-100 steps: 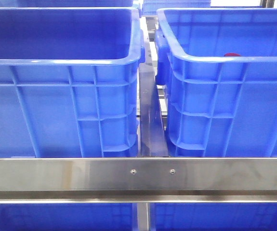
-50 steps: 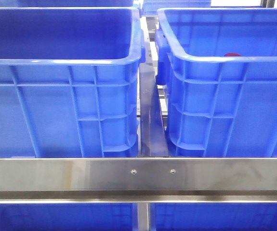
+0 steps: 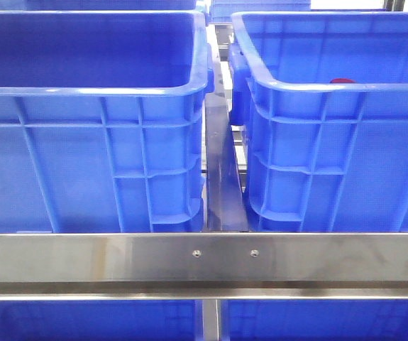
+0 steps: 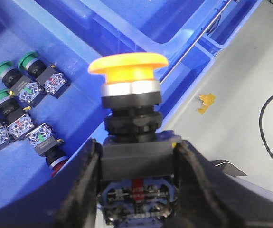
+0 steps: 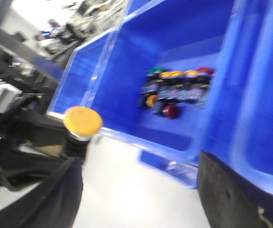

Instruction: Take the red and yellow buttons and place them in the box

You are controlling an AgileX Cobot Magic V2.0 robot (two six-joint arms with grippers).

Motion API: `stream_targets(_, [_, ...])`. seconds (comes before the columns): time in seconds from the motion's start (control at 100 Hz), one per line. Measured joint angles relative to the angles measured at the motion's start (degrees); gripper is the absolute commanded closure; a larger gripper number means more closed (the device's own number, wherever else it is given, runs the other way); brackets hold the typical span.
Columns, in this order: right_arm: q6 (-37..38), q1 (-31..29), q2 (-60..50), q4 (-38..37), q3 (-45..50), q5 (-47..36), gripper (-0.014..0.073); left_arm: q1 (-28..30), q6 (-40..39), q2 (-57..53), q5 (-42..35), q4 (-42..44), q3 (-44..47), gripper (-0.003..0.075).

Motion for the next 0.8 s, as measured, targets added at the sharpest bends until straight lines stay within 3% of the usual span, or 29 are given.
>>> stream_targets(0.41, [-0.87,15.51,14.60,4.43,-8.63,-2.06,0.0062,0.00,0.00,0.00,0.33,0.00,0.00,0.0739])
stream_targets(0.8, [-0.99,22.41,22.96,8.07,-14.08,-2.98,0.0062,0.00,0.00,0.00,0.51,0.00,0.00,0.0739])
